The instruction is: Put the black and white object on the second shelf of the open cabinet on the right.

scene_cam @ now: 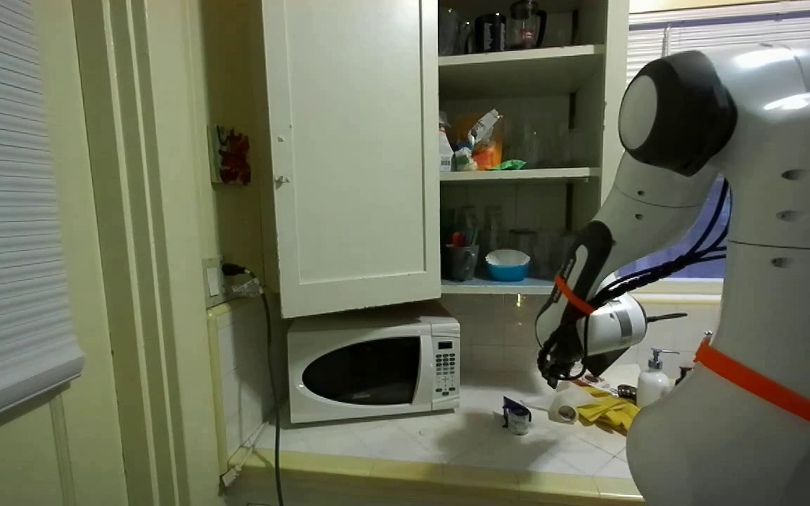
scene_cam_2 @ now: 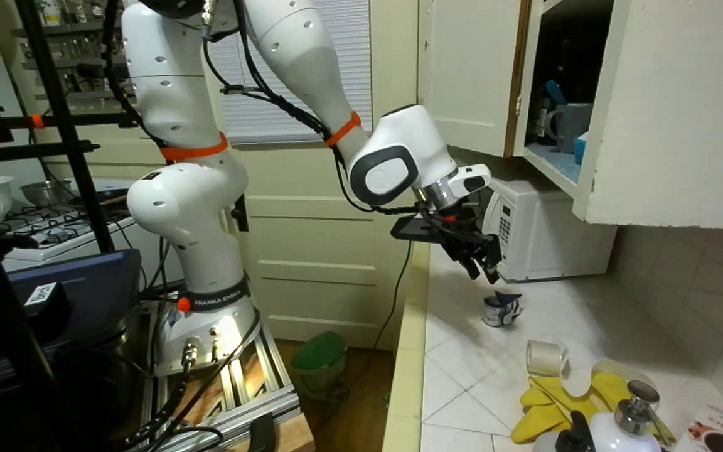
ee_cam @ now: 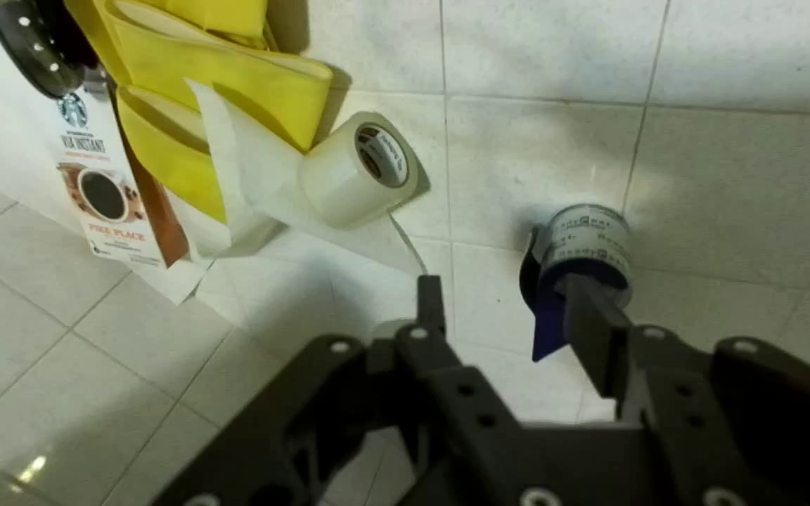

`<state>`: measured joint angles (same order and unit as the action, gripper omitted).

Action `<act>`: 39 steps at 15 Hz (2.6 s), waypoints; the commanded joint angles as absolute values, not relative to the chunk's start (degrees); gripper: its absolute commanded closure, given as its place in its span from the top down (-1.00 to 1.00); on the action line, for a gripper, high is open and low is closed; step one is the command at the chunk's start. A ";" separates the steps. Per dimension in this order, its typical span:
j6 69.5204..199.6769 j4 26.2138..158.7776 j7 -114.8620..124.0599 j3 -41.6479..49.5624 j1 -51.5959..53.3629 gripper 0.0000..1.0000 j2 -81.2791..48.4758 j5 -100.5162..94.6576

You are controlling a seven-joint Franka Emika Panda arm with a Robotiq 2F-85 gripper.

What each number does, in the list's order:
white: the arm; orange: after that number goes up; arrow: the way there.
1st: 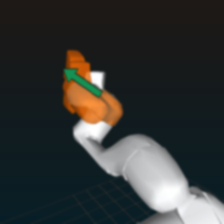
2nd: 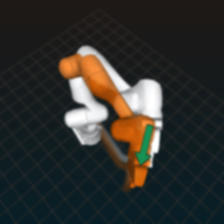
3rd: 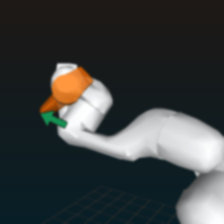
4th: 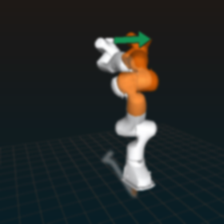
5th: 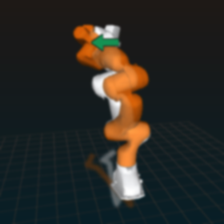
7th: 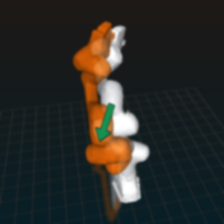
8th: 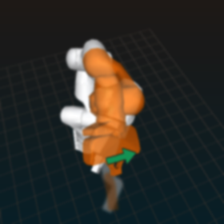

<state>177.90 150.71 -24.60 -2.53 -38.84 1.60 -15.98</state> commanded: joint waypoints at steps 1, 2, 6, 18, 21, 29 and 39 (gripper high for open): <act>180.53 145.88 -25.29 -3.48 -35.97 0.63 -9.28 -12.10; 180.94 144.89 -26.19 -4.90 -35.42 0.77 -11.53 -8.71; 177.86 138.03 -21.49 -6.51 -34.59 1.00 -18.99 -5.82; 174.95 127.05 -18.23 -4.37 -31.16 0.45 -28.26 -4.25; 173.04 128.46 -15.34 2.57 -24.81 -0.03 -26.08 -5.75; 173.13 141.46 -12.74 19.58 -11.23 -0.38 -10.99 -15.17; 178.36 157.62 -25.19 19.56 -12.70 -0.38 18.83 -18.74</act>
